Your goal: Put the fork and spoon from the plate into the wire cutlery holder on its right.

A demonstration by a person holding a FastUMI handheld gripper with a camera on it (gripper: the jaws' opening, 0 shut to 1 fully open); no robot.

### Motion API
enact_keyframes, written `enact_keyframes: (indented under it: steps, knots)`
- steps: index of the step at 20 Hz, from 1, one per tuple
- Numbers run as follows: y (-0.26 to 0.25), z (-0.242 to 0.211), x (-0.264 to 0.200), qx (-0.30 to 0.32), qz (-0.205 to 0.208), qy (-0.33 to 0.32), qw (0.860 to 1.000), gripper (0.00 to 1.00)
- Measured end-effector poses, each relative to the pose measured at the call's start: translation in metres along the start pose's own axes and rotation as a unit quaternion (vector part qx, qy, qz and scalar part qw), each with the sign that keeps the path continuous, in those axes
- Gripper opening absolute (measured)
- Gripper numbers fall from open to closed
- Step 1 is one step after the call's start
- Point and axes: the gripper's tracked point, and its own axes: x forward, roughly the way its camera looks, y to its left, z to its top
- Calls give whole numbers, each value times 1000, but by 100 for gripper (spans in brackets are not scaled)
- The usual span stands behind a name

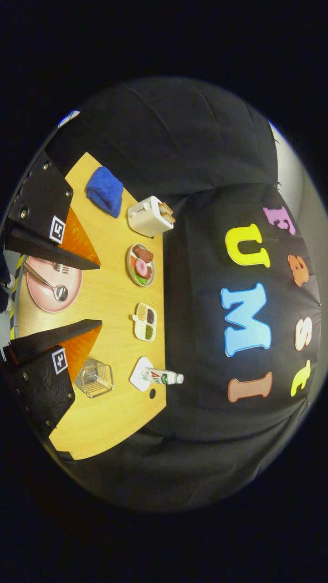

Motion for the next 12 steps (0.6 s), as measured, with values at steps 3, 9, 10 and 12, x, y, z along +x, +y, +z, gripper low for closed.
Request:
enact_keyframes:
  steps: [3, 9, 10, 12]
  knots:
    - [9, -39, 22, 15, 13, 51, 998, 68]
    - [20, -123, 58, 48, 18, 158, 986, 68]
    - [19, -135, 62, 49, 15, 176, 983, 69]
    - [20, -158, 72, 47, 10, 205, 977, 68]
